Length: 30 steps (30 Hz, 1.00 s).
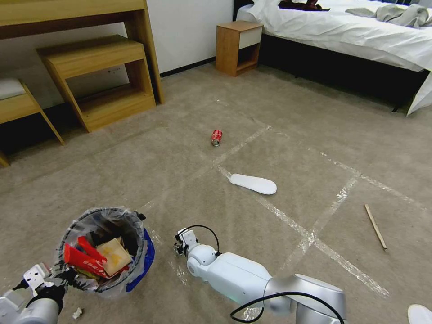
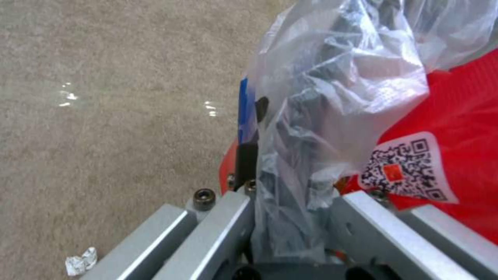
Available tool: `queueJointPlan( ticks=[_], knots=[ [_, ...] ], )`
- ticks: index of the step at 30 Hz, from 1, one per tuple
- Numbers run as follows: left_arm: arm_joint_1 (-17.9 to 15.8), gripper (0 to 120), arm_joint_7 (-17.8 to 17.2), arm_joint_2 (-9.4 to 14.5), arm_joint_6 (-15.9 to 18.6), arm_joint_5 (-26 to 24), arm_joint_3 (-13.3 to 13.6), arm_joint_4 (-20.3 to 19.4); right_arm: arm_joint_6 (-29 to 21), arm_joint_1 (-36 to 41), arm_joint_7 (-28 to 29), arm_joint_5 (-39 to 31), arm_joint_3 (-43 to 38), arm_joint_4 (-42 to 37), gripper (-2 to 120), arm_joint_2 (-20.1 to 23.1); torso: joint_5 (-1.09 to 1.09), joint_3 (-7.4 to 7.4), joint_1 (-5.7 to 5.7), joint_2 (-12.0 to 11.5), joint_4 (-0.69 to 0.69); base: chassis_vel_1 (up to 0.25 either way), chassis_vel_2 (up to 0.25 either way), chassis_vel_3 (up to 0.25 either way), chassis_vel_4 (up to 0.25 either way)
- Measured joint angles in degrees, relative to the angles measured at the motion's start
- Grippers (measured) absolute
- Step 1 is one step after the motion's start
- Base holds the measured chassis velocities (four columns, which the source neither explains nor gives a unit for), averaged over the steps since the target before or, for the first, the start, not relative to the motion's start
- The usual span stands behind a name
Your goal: Pick up the trash bin and place the garbage on the floor into it.
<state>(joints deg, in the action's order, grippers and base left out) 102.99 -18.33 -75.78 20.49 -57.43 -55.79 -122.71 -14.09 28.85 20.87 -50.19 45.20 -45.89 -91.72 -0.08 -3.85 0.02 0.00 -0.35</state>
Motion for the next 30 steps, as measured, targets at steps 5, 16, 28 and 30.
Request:
queueJointPlan(
  ticks=[5,16,28,30],
  knots=[
    [0.0,0,0.0,0.1,0.0,0.0,0.0,-0.1,0.4,0.1,-0.4,0.6,0.0,0.6,60,-0.1,0.0,0.0,0.0,0.0,0.0,0.0,0.0,0.0,0.0],
    [0.0,0,0.1,-0.1,-0.2,0.1,0.2,-0.1,1.1,0.3,-1.0,1.7,-0.2,1.5,40,0.3,0.01,0.0,0.0,0.0,0.0,0.0,0.0,0.0,0.0],
    [0.0,0,0.3,-0.4,-0.5,0.5,0.3,0.0,1.7,0.4,-1.0,2.3,0.2,1.3,2,0.6,0.0,0.0,0.0,0.0,0.0,0.0,0.0,0.0,0.0],
    [0.0,0,0.3,-0.5,-0.5,0.6,0.3,-0.1,1.7,0.3,-1.0,2.4,0.4,1.2,0,0.6,0.0,0.0,0.0,0.0,0.0,0.0,0.0,0.0,0.0]
  ],
)
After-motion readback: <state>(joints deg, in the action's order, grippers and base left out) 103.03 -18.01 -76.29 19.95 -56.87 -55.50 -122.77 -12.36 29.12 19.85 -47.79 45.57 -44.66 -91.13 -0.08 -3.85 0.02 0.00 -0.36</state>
